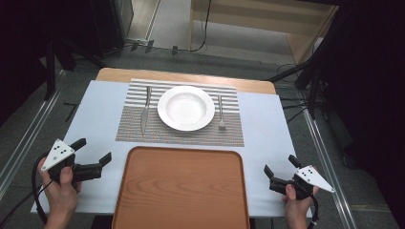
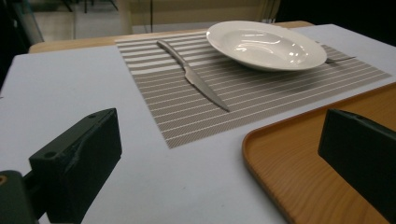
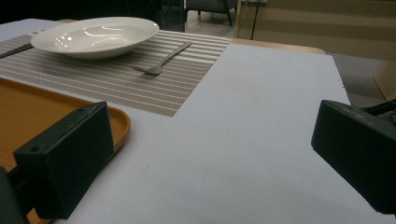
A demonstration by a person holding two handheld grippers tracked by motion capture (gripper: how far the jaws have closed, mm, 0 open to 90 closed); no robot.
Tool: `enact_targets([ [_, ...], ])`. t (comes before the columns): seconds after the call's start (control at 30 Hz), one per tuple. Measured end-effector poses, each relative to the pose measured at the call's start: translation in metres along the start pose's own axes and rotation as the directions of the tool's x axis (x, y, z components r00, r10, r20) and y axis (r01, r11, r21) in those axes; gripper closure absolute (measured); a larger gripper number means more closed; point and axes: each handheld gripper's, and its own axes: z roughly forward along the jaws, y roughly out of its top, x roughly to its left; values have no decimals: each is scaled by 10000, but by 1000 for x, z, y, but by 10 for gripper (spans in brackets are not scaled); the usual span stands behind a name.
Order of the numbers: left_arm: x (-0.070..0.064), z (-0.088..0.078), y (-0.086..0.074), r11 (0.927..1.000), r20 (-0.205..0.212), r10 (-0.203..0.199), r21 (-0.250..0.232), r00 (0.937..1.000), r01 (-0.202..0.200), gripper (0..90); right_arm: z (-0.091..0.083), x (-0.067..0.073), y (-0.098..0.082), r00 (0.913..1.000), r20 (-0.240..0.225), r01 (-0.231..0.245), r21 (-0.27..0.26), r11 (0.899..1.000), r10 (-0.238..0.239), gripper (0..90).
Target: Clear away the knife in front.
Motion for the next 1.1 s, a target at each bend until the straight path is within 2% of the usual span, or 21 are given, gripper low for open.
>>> enact_targets([
  [0.17,-5,12,13,9998,324,107,137,9994,-111,0,0,0,0,10000,33,14,-20,10000,-14,0],
  [0.3,-6,21,23,9999,485,-10,164,9988,2,0,0,0,0,10000,15,35,-7,10000,-35,0],
  [0.67,-5,44,50,9996,622,-74,268,9980,58,0,0,0,0,9999,-17,117,-22,9999,-117,0],
  [0.73,-4,50,54,9994,765,-135,313,9970,111,0,0,0,-1,9999,-14,116,-23,9999,-116,0],
  [0.9,-6,61,63,9994,727,-27,352,9974,2,0,0,1,-1,9999,-25,98,-17,10000,-98,0],
  [1.1,-5,78,74,9984,868,-227,534,9960,181,0,1,1,-1,9999,-4,145,11,9999,-145,0],
])
